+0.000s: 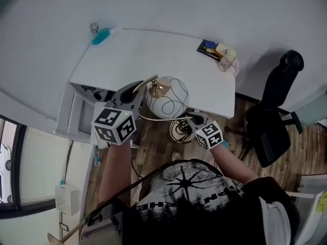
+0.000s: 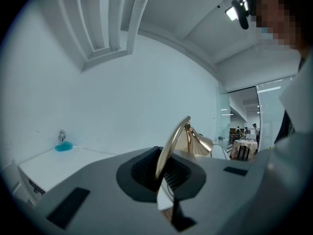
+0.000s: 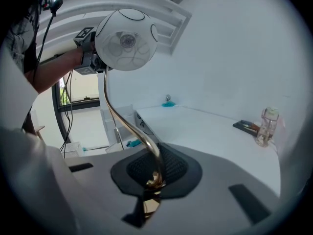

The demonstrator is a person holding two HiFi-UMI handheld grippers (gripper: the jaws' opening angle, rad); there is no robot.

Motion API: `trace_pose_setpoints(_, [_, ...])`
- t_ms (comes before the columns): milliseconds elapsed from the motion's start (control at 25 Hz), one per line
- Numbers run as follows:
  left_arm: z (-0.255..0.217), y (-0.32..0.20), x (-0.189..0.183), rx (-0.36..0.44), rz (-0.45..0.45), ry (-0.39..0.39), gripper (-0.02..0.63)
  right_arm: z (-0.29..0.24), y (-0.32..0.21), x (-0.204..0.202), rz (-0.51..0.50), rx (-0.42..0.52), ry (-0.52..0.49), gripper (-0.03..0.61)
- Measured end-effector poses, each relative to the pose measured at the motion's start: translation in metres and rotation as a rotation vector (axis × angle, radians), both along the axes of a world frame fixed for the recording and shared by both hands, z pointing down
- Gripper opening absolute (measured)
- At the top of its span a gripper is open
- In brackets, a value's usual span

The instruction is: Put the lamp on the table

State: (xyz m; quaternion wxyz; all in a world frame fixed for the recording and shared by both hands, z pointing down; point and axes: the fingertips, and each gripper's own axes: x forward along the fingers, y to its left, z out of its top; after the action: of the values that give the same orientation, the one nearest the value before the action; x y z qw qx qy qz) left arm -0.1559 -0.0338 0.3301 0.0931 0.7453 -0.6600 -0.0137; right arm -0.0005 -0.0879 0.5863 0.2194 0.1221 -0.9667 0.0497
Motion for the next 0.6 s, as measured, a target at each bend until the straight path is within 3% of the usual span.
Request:
trace_pose_setpoints(320, [0.004, -0.052, 0.002, -0.008, -0.031, 0.001, 0.016, 0.006, -0.061, -0.004, -0.027, -0.007, -0.002, 0.021])
trace_pose_setpoints(600, [0.006, -0.075, -0.004, -0.019, -0.05, -0.01, 0.017, 0.009, -0.082, -0.013, -0.053, -0.021, -0.014, 0.021])
